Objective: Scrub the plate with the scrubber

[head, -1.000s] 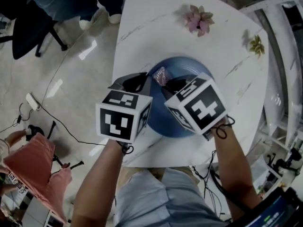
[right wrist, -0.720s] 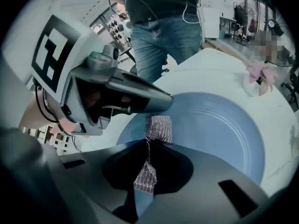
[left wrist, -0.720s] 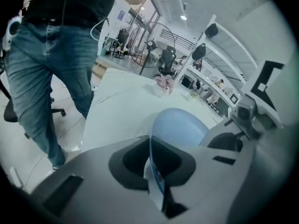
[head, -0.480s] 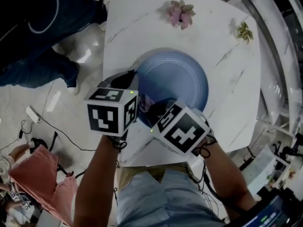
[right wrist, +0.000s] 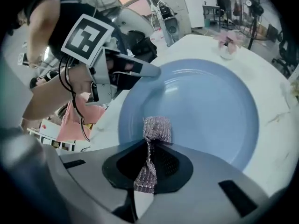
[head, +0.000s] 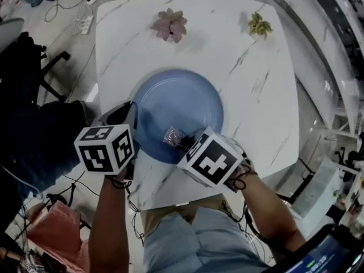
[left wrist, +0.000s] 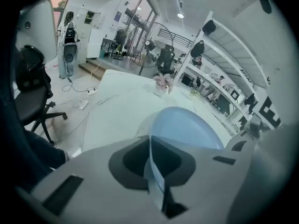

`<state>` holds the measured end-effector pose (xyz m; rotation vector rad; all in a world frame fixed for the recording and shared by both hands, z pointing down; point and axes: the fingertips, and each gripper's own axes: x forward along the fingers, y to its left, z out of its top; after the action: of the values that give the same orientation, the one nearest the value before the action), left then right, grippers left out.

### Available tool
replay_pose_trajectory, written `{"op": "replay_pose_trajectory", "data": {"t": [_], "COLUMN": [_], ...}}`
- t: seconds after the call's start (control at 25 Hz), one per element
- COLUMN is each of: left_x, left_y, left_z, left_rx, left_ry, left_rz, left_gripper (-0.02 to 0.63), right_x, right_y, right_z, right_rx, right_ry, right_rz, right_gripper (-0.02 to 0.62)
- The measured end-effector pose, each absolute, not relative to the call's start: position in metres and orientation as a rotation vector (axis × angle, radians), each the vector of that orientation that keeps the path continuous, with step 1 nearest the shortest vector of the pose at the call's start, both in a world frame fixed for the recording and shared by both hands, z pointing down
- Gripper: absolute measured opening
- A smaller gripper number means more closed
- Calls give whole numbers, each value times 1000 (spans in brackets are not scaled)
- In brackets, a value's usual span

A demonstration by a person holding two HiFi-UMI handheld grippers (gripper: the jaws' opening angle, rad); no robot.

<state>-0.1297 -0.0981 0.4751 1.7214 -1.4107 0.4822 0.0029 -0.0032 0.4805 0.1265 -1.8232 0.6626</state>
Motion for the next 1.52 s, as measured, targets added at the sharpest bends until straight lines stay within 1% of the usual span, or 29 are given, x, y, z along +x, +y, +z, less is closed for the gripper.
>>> {"op": "replay_pose_trajectory", "data": {"t": [0.4,0.8,1.12,1.52], "left_x": [-128,-125,-123,-122], "left_y": [-98,-99,-99,-98], "left_z": [476,474,475,476], "left_rx": [1723,1753,1754,1748], "left_ry": [-1414,-1421,-1404,-1385], "left_rz": [483,542,532,533], "left_gripper": [16,18,18,17], "right_x": [37,46,22,-30], "right_y": [-47,-109,-151,-150], "right_z": [482,481,483,484], "right_rx": [268,374,353,221], "right_ry": [-1792,-1802,-1805,-1828], "right_rz": [694,670,587,519], "right_gripper": [51,52,52,52]}}
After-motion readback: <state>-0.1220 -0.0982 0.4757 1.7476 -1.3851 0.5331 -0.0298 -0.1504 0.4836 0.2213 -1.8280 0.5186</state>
